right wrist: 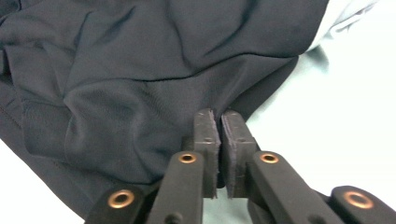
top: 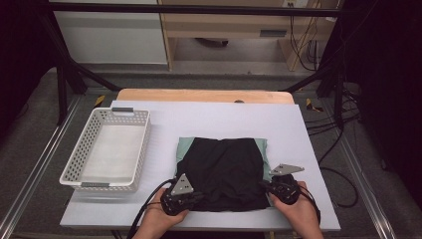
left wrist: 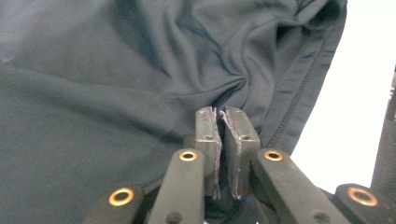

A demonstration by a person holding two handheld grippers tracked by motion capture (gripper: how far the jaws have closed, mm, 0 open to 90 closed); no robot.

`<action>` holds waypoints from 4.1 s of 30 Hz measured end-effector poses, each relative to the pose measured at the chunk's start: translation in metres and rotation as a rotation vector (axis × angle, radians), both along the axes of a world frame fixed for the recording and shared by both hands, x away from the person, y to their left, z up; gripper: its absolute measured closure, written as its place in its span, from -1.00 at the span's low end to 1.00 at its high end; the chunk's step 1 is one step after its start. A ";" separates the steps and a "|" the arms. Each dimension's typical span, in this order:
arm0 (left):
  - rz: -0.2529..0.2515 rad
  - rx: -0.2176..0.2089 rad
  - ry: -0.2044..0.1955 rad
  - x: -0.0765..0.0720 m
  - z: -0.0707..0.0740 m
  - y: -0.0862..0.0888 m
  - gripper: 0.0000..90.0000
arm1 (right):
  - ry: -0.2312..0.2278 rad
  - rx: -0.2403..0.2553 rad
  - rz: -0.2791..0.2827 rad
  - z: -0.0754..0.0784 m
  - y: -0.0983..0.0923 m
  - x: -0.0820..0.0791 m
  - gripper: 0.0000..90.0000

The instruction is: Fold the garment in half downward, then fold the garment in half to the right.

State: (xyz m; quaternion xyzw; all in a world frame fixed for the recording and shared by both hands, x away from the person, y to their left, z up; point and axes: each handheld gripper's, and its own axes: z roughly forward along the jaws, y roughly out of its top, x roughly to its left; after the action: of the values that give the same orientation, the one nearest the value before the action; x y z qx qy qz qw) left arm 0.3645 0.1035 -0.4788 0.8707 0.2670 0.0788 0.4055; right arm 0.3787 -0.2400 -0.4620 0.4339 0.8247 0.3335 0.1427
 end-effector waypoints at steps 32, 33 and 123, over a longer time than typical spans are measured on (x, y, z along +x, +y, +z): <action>0.037 -0.112 0.002 0.007 0.011 0.015 0.23 | -0.046 -0.051 0.021 0.001 -0.009 -0.004 0.41; 0.052 -0.125 0.001 0.008 0.011 0.016 0.16 | -0.050 -0.052 0.022 0.001 -0.007 -0.004 0.35; 0.453 -0.073 -0.183 0.057 0.101 0.103 -0.76 | -0.043 0.038 0.417 0.012 0.225 0.002 -0.73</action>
State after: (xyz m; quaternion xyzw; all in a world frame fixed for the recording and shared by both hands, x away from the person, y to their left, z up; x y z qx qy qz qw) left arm 0.4213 0.2065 -0.3777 0.7626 0.4201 0.2364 0.4313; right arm 0.3804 -0.0147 -0.4503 0.2493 0.8869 0.3805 0.0800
